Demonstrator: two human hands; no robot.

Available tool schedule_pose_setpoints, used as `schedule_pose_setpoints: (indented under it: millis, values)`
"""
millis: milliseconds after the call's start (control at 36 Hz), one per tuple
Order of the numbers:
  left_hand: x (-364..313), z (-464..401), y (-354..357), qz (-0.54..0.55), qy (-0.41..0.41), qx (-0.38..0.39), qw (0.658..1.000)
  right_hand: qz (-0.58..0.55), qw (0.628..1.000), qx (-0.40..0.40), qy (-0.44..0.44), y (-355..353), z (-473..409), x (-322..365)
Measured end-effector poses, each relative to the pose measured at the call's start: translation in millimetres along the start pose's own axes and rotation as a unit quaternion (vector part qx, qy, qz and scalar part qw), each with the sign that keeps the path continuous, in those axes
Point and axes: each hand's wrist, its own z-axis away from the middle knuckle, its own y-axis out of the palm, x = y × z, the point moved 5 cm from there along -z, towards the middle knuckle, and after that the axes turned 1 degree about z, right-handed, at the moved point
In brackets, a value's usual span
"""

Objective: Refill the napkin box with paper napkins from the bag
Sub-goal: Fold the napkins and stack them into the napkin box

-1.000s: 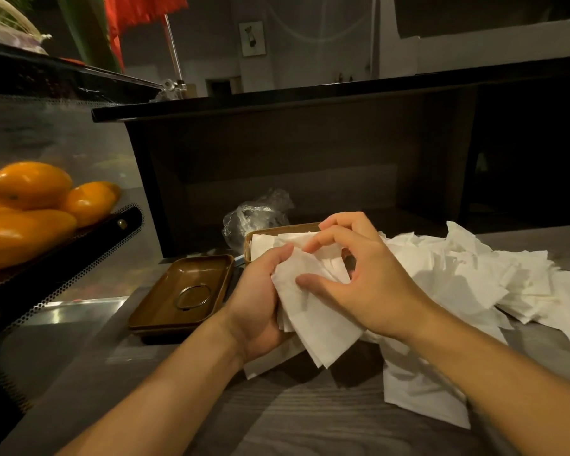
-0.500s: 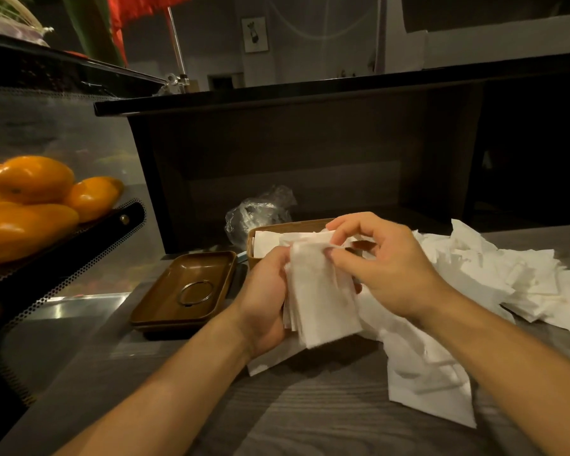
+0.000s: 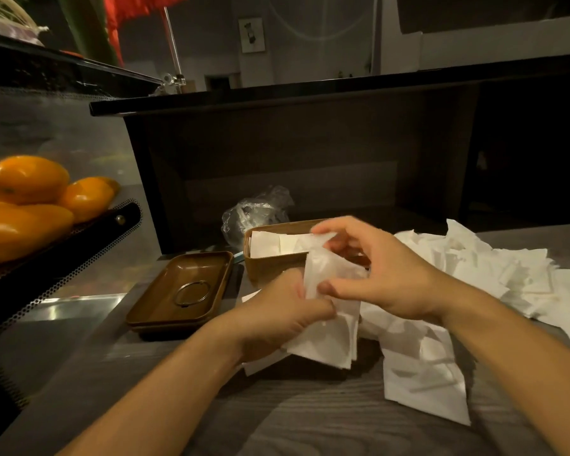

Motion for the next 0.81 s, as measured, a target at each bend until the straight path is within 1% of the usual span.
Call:
schedule_pose_setpoints:
  millis: [56, 139, 167, 194, 222, 278, 333, 361, 389, 444, 528, 611, 694, 750, 806]
  values:
    - [-4, 2, -4, -0.053, 0.017, -0.016, 0.998, 0.031, 0.999, -0.004, -0.031, -4, 2, 3]
    - [-15, 4, -22, -0.078, 0.083, -0.124, 0.986, -0.026, 0.998, -0.051, -0.029, -15, 3, 1]
    - [-19, 6, -29, -0.076, 0.102, -0.161, 0.979, -0.045, 0.997, -0.060, -0.020, -18, 3, 0]
    - [-21, 7, -33, -0.074, 0.114, -0.182, 0.974, -0.060, 0.996, -0.058, -0.009, -21, 4, -2]
    - [-22, 8, -35, -0.073, 0.121, -0.183, 0.973, -0.070, 0.997, -0.045, 0.003, -23, 5, -3]
    - [-24, 10, -31, -0.081, 0.129, -0.145, 0.978, -0.058, 0.998, 0.011, 0.018, -23, 9, -5]
    - [-24, 12, -23, -0.100, 0.130, -0.101, 0.981, 0.007, 0.997, 0.076, 0.016, -18, 13, -5]
    - [-24, 12, -19, -0.114, 0.131, -0.091, 0.981, 0.036, 0.995, 0.095, 0.017, -16, 15, -6]
    - [-24, 13, -17, -0.134, 0.132, -0.094, 0.978, 0.053, 0.993, 0.103, 0.019, -14, 17, -5]
    - [-25, 14, -15, -0.170, 0.141, -0.124, 0.967, 0.070, 0.993, 0.094, 0.021, -13, 18, -3]
    - [-25, 16, -15, -0.183, 0.149, -0.147, 0.961, 0.092, 0.992, 0.083, 0.023, -10, 18, 1]
    - [-29, 17, -15, -0.224, 0.143, -0.118, 0.957, 0.123, 0.988, 0.091, 0.022, -10, 20, 5]
    - [-30, 24, -14, -0.265, 0.153, -0.089, 0.948, 0.128, 0.987, 0.093, 0.021, -13, 26, 14]
    - [-25, 32, -14, -0.271, 0.155, -0.088, 0.946, 0.145, 0.983, 0.106, 0.028, -11, 34, 18]
    - [-18, 42, -13, -0.257, 0.156, -0.088, 0.950, 0.185, 0.972, 0.136, 0.047, -3, 41, 17]
